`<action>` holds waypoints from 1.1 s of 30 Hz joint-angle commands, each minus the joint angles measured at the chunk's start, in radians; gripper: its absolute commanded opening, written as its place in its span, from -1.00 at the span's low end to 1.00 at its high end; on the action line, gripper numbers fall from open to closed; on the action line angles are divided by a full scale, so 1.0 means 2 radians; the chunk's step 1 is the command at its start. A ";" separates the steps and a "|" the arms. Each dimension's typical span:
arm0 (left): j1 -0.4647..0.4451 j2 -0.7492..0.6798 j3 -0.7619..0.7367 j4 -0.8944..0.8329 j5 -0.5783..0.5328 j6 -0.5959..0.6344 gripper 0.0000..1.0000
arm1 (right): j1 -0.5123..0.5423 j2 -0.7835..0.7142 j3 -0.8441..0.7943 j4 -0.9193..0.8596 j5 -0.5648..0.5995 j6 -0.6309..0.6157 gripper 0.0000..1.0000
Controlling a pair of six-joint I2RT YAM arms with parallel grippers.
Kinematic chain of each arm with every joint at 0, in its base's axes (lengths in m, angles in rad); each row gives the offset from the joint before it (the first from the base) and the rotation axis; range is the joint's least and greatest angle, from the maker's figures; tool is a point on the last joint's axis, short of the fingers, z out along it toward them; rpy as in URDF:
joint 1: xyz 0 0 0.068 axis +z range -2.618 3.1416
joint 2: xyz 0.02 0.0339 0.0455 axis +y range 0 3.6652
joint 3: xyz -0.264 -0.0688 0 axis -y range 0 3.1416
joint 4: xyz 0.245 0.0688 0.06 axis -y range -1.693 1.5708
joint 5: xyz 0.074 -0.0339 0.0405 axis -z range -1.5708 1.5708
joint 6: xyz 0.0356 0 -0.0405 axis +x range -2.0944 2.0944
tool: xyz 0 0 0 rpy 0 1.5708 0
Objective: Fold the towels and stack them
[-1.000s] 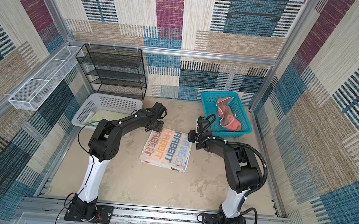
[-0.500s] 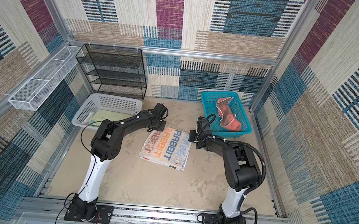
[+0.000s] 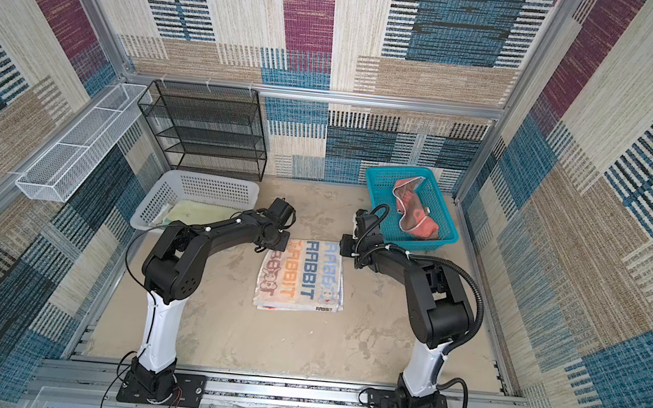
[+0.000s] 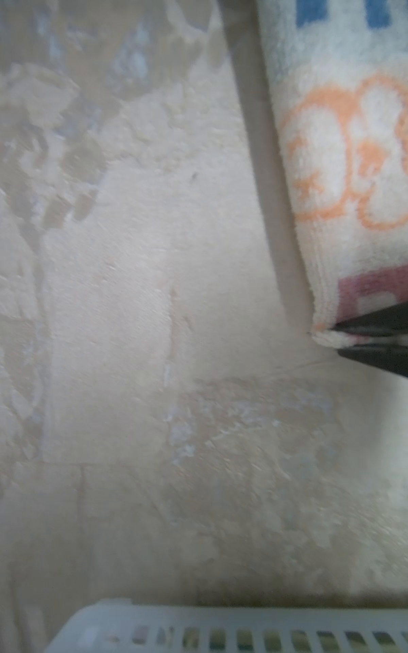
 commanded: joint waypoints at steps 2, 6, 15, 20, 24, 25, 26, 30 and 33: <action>-0.001 -0.009 -0.028 -0.063 0.006 -0.013 -1.00 | 0.006 0.014 0.015 -0.008 -0.011 -0.011 0.00; -0.002 -0.008 -0.036 -0.063 0.001 -0.015 -1.00 | 0.011 0.035 0.031 -0.011 -0.019 -0.014 -0.03; -0.002 -0.005 -0.032 -0.063 0.005 -0.013 -1.00 | 0.012 0.079 0.061 -0.009 -0.033 -0.015 -0.09; -0.002 -0.006 -0.030 -0.063 0.006 -0.010 -1.00 | 0.012 0.094 0.064 -0.010 -0.032 -0.018 -0.14; -0.002 -0.008 -0.032 -0.063 0.004 -0.006 -1.00 | 0.012 0.103 0.066 -0.009 -0.038 -0.021 -0.14; -0.002 -0.008 -0.033 -0.063 0.004 -0.005 -1.00 | 0.012 0.104 0.067 -0.008 -0.039 -0.022 -0.14; -0.002 -0.009 -0.034 -0.063 0.004 -0.005 -1.00 | 0.012 0.106 0.066 -0.007 -0.042 -0.022 -0.21; -0.002 -0.012 -0.035 -0.063 0.003 -0.005 -1.00 | 0.012 0.105 0.063 -0.008 -0.052 -0.023 -0.50; -0.002 -0.012 -0.033 -0.063 0.004 -0.005 -1.00 | 0.012 0.100 0.060 -0.008 -0.059 -0.025 -0.72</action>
